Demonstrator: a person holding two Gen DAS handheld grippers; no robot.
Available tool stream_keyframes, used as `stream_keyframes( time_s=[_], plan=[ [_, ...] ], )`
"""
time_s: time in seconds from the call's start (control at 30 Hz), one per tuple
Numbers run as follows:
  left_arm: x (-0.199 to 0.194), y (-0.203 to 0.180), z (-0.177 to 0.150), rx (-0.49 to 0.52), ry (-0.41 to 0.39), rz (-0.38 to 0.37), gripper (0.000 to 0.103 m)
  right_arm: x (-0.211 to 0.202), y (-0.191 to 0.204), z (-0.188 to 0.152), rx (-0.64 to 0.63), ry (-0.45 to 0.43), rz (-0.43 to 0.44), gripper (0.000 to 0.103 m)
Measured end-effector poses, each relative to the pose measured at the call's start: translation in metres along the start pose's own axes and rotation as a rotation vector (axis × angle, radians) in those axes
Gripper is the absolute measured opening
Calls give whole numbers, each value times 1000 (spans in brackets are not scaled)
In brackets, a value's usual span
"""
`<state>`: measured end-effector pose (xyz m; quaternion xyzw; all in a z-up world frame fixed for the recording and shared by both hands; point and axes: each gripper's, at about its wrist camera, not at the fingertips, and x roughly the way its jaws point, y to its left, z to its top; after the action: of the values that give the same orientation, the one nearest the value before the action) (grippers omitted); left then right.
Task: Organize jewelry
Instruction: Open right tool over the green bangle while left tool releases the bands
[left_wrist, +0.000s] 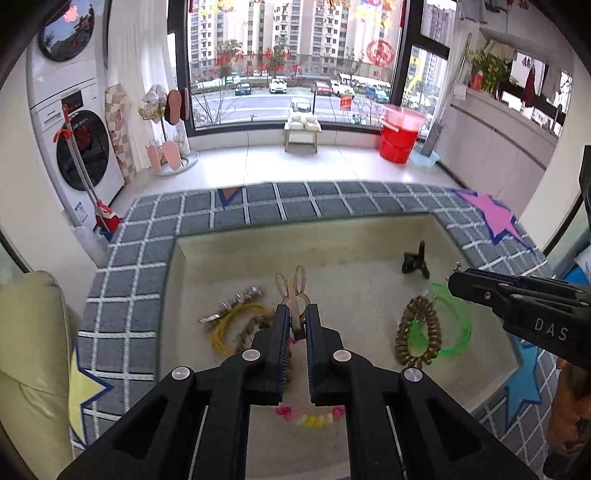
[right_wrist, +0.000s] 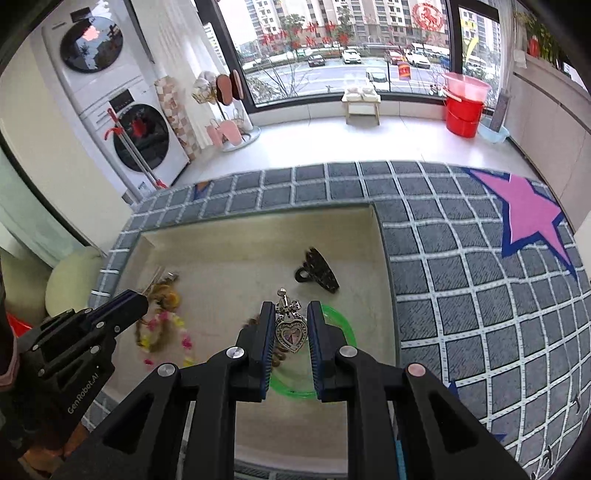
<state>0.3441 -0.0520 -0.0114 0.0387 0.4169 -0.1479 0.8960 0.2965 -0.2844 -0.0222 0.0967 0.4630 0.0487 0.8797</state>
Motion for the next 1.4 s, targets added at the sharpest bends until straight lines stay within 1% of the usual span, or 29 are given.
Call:
stream_keyframes(
  time_s=[0.2,0.37,0.53,0.57,0.6,0.63,0.67,0.7,0.87,1.07,1.17,1.4],
  plan=[
    [15,-2,-10,19,40,24,23,15,-9,-12,23,35,-7,19],
    [16,-5,-14,40,34,50,23,21,-12,-16,44,51,-1,20],
    [16,-7,-15,48,34,60,23,22,-9,-17,31,56,-6,20],
    [15,-7,-15,44,33,56,23,21,-9,-17,31,55,-8,23],
    [15,-7,-15,41,35,55,23,20,-8,-18,33,51,-8,34],
    [14,-7,-16,37,37,54,23,19,-8,-17,35,45,-3,42],
    [14,-7,-16,34,36,54,23,16,-7,-18,37,35,9,54],
    [14,-6,-16,32,35,55,23,14,-6,-18,37,29,12,57],
    [9,-5,-18,19,23,66,23,4,-4,-18,42,8,26,57],
    [3,-3,-18,9,5,94,23,-7,-5,-20,57,-11,38,61],
    [-3,-1,-17,6,-24,121,23,-12,-5,-22,64,-20,42,61],
    [-5,4,-14,-1,-29,137,24,-20,-8,-18,69,-39,20,61]
  ],
)
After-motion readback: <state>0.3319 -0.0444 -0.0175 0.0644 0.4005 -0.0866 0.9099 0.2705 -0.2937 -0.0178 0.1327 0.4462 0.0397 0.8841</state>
